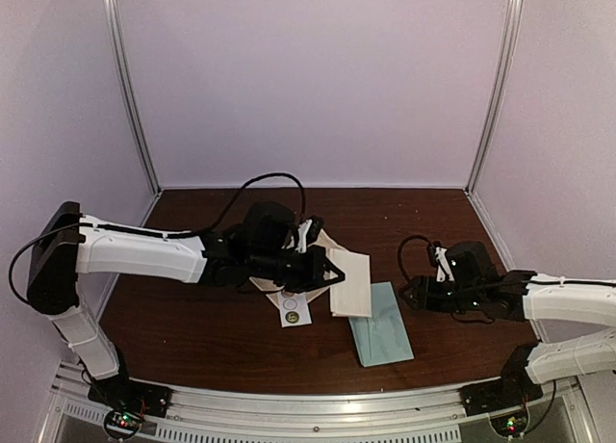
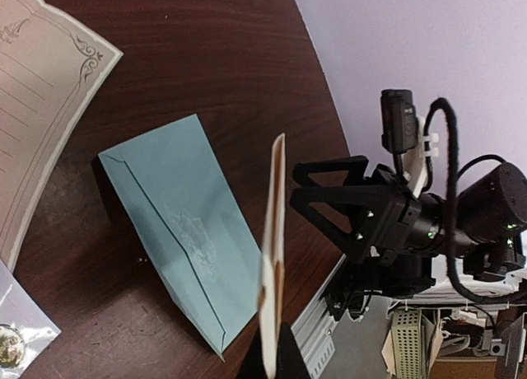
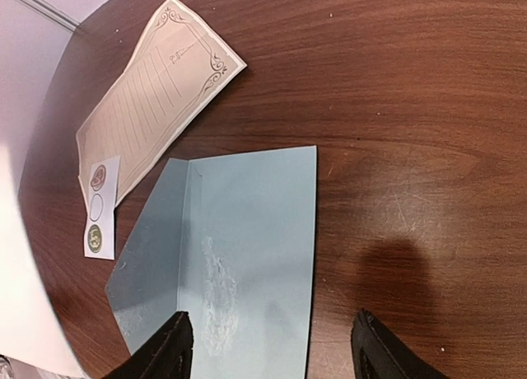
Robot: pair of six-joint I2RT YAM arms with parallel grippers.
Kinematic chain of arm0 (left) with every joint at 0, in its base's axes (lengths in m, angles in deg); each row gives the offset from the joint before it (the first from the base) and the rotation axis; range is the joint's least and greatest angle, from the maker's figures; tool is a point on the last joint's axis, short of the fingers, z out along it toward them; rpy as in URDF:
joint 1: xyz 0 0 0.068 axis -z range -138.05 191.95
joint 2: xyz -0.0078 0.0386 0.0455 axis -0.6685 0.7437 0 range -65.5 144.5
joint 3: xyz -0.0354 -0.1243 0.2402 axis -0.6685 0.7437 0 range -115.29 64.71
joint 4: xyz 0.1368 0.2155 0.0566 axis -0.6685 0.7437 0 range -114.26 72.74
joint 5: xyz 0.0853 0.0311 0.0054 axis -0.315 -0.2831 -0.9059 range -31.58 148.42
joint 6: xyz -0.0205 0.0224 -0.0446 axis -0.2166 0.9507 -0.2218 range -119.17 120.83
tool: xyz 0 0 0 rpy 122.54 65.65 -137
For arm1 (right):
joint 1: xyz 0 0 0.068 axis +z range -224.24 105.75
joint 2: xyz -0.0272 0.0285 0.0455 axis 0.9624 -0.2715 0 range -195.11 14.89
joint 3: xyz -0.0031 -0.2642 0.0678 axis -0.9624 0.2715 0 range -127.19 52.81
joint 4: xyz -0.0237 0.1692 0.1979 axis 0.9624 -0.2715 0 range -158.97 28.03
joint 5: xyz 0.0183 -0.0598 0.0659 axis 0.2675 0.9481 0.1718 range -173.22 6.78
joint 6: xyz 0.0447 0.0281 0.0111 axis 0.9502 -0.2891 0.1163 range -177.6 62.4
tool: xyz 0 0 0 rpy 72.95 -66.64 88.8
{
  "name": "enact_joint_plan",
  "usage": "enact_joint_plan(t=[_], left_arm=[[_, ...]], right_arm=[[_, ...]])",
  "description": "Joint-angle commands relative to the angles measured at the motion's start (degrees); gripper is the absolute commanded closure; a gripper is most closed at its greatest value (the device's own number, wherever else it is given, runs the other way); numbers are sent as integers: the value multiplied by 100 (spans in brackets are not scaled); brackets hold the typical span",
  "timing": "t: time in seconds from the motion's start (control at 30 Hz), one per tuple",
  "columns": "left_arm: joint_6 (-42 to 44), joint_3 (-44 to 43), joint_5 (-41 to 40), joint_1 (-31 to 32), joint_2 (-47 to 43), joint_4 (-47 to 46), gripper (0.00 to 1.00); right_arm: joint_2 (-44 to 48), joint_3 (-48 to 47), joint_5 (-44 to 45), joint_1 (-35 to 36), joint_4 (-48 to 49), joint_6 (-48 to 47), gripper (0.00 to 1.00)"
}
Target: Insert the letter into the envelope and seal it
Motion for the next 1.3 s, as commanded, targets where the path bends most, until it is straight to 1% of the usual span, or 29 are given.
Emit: enact_joint_plan(t=[0.0, 0.1, 0.23, 0.57, 1.07, 1.1, 1.27], left_arm=[[-593, -310, 227, 151, 511, -215, 100], [-627, -559, 252, 201, 818, -66, 100], [-661, -619, 79, 201, 999, 128, 100], [-750, -340, 58, 82, 1119, 597, 100], [-812, 90, 177, -119, 1200, 482, 100], [-818, 94, 198, -125, 1230, 321, 100], [-829, 82, 273, -141, 1364, 187, 100]], right_arm=[[203, 53, 169, -31, 102, -1, 34], [203, 83, 173, -30, 84, -15, 34], [171, 175, 131, -27, 151, -5, 34], [-79, 306, -237, -11, 359, 78, 34], [-618, 360, -544, 214, 550, 294, 34], [-666, 352, -557, 235, 566, 314, 34], [-872, 332, -552, 345, 614, 437, 36]])
